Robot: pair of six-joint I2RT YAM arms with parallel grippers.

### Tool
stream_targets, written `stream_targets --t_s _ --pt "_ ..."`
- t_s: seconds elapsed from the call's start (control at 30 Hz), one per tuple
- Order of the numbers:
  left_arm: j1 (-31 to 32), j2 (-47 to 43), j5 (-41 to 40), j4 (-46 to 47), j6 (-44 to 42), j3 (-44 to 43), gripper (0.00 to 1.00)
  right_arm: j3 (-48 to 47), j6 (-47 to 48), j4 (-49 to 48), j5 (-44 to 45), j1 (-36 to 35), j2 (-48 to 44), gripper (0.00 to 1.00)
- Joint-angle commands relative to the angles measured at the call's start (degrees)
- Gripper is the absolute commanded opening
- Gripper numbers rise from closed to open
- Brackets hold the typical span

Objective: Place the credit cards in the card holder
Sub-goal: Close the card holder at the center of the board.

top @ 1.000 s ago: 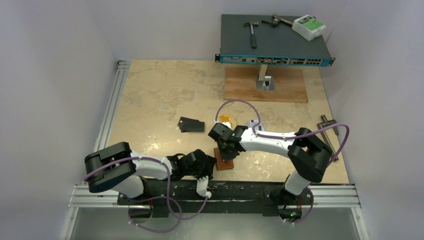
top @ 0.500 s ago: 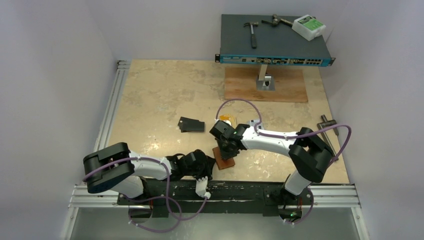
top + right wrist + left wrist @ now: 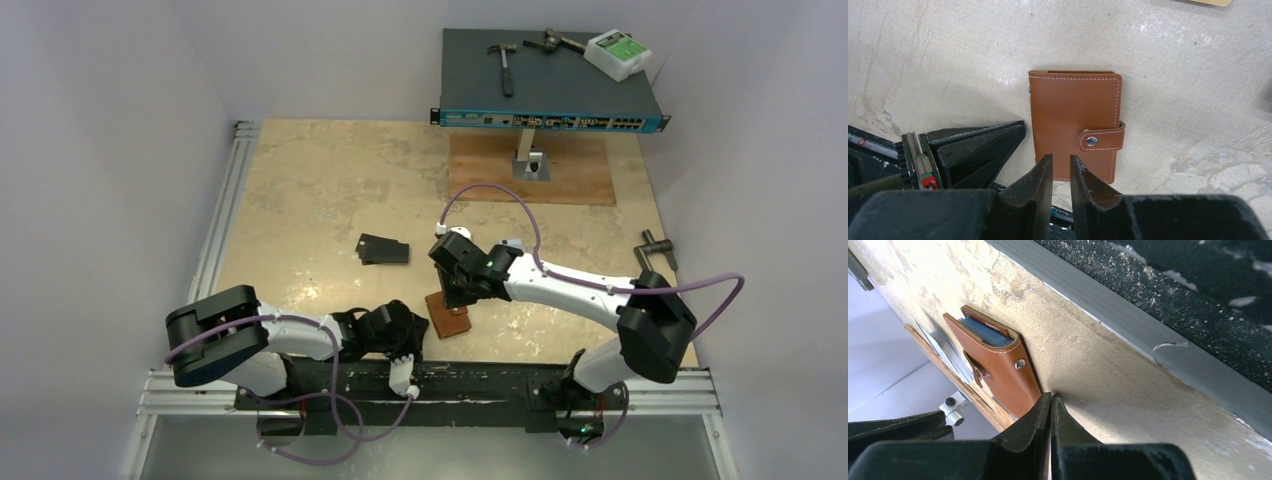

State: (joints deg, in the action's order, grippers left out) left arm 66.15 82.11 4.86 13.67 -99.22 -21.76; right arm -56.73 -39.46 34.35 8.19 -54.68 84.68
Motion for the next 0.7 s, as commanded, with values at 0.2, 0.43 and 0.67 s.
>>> stream_targets --t_s 0.2,0.43,0.67 --pt "0.3 -0.72 0.15 -3.36 0.79 0.21 0.01 2.58 -0.44 -2.59 2.91 0.27 1.38 0.18" --pt "0.25 -0.5 0.15 -3.47 1.2 -0.18 0.01 3.36 -0.75 -3.69 3.08 0.26 2.66 0.17" --pt "0.3 -0.46 0.0 -3.65 1.64 -0.43 0.01 5.11 -1.66 -5.25 3.13 0.25 3.51 0.14"
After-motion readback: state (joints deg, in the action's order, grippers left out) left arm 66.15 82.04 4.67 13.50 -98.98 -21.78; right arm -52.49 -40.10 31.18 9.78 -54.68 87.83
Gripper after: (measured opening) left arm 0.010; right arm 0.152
